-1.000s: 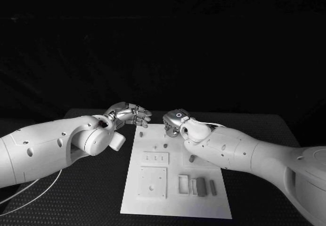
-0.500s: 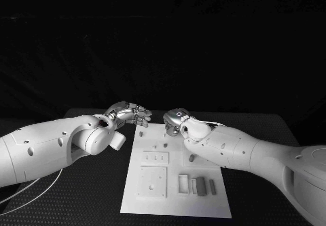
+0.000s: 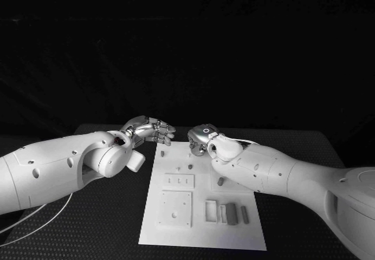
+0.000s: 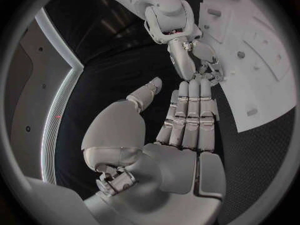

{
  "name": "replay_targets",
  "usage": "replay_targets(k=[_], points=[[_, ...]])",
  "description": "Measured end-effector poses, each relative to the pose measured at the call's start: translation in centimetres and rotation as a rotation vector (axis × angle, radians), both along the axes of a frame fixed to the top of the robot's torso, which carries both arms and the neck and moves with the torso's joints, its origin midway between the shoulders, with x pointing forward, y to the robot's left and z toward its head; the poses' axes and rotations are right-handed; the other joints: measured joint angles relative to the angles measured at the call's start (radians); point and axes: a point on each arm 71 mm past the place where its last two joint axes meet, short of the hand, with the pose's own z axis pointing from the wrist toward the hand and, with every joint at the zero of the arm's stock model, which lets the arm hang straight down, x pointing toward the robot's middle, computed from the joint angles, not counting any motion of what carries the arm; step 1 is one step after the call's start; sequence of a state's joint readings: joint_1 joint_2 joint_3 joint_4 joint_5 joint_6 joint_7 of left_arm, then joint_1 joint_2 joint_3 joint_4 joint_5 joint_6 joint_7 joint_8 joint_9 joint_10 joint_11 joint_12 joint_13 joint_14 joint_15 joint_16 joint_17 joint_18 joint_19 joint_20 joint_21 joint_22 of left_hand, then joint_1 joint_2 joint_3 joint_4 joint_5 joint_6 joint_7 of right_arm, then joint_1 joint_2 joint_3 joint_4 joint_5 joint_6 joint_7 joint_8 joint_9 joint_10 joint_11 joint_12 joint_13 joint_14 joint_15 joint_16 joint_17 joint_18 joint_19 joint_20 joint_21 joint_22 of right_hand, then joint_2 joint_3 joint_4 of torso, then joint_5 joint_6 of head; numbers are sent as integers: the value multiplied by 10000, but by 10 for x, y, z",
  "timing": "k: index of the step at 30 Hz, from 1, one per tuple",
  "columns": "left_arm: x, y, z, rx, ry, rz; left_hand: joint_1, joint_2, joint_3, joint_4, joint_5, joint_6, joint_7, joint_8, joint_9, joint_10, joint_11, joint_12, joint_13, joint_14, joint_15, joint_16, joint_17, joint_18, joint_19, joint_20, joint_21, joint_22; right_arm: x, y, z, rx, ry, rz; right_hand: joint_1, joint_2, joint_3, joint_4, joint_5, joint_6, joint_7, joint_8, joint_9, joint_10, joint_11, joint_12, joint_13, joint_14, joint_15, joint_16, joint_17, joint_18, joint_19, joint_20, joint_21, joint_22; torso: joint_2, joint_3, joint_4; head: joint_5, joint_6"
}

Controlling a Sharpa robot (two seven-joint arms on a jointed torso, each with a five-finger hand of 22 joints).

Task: Assemble the parts on the task board

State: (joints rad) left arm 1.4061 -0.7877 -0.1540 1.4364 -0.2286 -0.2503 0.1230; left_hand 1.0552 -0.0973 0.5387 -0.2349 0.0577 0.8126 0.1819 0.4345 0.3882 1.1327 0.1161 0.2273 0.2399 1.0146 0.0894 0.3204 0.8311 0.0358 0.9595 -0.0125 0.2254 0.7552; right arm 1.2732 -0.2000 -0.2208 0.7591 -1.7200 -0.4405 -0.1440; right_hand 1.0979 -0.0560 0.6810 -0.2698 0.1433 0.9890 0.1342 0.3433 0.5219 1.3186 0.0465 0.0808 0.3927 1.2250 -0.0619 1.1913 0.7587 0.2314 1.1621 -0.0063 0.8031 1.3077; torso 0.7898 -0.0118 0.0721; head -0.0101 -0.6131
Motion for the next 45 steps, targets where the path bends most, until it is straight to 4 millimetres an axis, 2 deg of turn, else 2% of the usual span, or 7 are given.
replay_targets(k=[11, 21, 26, 30, 37, 40, 45], points=[[0, -1, 1, 1, -15, -20, 0, 0, 0, 0, 0, 0, 0, 0, 8, -26, -26, 0, 4, 0, 0, 0, 2, 0, 0, 0, 0, 8, 0, 2, 0, 71, 100, 14, -50, -50, -2, -2, -1, 46, -51, -62, 2, 0, 0, -11, 8, -19, 20, 0, -27, 0, -12, 12, -36, 0, 2, 0, -3, -6, -2], [0, -2, 1, 5, -18, -26, 0, 0, 0, 0, 0, 0, 0, 0, 8, -25, -25, 0, 9, 0, 0, 0, 8, 0, 0, 0, 0, 8, 2, 0, -1, 83, 181, -63, -50, -50, 28, 28, -3, 6, -87, -157, 4, -202, 127, -116, 20, -84, 84, -47, -110, 0, -85, 82, -74, 0, 6, 1, -1, -8, 33], [0, -4, 1, 0, -18, -68, 0, 0, 0, 0, 0, 0, 0, 0, 7, -25, -25, 0, 18, 0, 0, 0, 18, -1, 0, 0, 0, 15, 1, 1, -3, 27, 258, -58, -50, -50, 49, 84, -3, -194, 44, -293, 219, -450, 197, -115, 22, -120, 119, -43, -137, 0, -122, 85, -93, 0, 8, 0, 1, -12, 40], [1, -5, 1, 6, -24, -73, 0, 0, 0, 0, 0, 0, 0, 0, 7, -25, -25, 0, 18, 0, 0, 0, 18, 0, 0, 0, 0, 15, 1, 1, -4, 54, 297, -91, 1, -101, 51, 108, -2, -299, 73, -361, 218, -533, 188, -113, 10, -161, 160, -43, -158, -1, -139, 101, -94, 0, 8, -1, 12, -2, 48], [1, -3, 1, 17, -22, -36, 0, 0, 0, 0, 0, 0, 0, 0, 6, -25, -25, 0, 26, 0, 0, 0, 18, 0, 0, 0, -39, 14, 2, -1, -4, 118, 373, -161, 42, -139, 68, 124, -1, -456, 127, -471, 170, -791, 289, -115, -43, -196, 195, -43, -175, -5, -139, 104, -94, 0, 9, -1, 0, 35, 42], [1, -3, 1, 17, -21, -41, 0, 0, 0, 0, 0, 0, 0, -1, 6, -25, -25, 0, 26, 0, 0, 0, 28, -1, 0, 0, -39, 14, 2, -1, -5, 148, 400, -186, 42, -138, 49, 161, -1, -575, 206, -532, 155, -861, 254, -115, -46, -244, 244, -43, -194, -5, -153, 118, -94, 0, 9, -1, -6, 36, 42], [1, -3, 1, 20, -21, -30, 0, 0, 0, 0, 0, 0, 0, -56, 6, -25, -24, 0, 25, 0, 0, 0, 28, -1, 0, 0, -39, 22, 2, -3, -5, 208, 467, -223, 80, -263, 50, 161, 0, -904, 324, -734, 63, -1214, 353, -154, -124, -317, 394, -45, -253, -4, -212, 136, -153, 0, 9, 1, -6, 30, 41]])
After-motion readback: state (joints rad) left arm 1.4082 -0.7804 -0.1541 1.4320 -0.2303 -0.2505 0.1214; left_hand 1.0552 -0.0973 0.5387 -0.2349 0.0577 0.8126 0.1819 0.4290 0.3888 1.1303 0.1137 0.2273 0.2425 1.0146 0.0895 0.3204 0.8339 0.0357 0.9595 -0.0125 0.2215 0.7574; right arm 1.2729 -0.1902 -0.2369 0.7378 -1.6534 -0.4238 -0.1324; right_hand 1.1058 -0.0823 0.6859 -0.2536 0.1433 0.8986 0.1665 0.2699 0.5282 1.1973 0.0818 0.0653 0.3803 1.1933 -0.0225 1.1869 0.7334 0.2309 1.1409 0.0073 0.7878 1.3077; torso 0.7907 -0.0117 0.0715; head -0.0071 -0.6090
